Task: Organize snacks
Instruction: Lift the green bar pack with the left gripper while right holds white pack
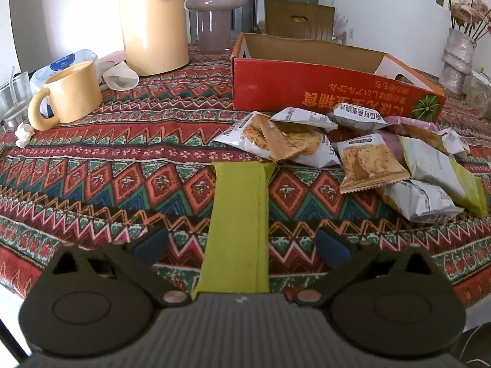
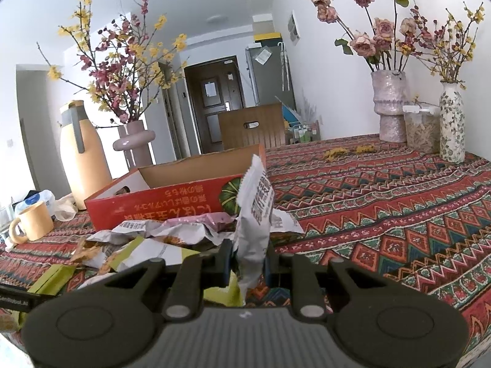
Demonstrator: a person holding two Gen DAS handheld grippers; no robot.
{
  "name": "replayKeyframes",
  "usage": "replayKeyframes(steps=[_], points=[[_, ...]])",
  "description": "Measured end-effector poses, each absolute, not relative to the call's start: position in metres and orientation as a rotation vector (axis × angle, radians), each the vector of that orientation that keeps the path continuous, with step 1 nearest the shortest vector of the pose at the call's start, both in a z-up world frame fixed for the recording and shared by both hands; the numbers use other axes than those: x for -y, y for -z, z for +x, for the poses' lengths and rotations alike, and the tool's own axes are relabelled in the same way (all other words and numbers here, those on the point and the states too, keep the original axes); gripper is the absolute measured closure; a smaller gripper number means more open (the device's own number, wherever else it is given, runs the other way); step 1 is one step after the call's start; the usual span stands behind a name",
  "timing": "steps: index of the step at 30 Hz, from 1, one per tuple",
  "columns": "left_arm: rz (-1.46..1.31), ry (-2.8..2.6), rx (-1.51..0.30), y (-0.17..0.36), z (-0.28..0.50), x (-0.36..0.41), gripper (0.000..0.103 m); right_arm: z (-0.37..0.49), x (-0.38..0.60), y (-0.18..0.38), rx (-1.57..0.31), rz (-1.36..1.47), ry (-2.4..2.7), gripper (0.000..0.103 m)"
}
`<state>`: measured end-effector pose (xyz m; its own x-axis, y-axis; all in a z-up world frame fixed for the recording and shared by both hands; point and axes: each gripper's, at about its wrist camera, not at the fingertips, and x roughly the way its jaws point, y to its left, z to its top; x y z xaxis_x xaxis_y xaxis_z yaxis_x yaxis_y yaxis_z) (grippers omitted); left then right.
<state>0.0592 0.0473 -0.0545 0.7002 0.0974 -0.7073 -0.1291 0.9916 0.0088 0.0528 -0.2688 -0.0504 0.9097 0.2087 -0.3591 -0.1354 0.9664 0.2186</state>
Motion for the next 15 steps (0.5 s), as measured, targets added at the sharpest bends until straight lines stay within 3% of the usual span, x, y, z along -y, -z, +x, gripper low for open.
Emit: replayKeyframes(steps=[15], points=[[-0.039,-0.112,-0.800,0.0540,0.0631,-0.0474,0.000,0.0531,0.2642,0.0526,-0.405,0.189,-0.195,0.084]])
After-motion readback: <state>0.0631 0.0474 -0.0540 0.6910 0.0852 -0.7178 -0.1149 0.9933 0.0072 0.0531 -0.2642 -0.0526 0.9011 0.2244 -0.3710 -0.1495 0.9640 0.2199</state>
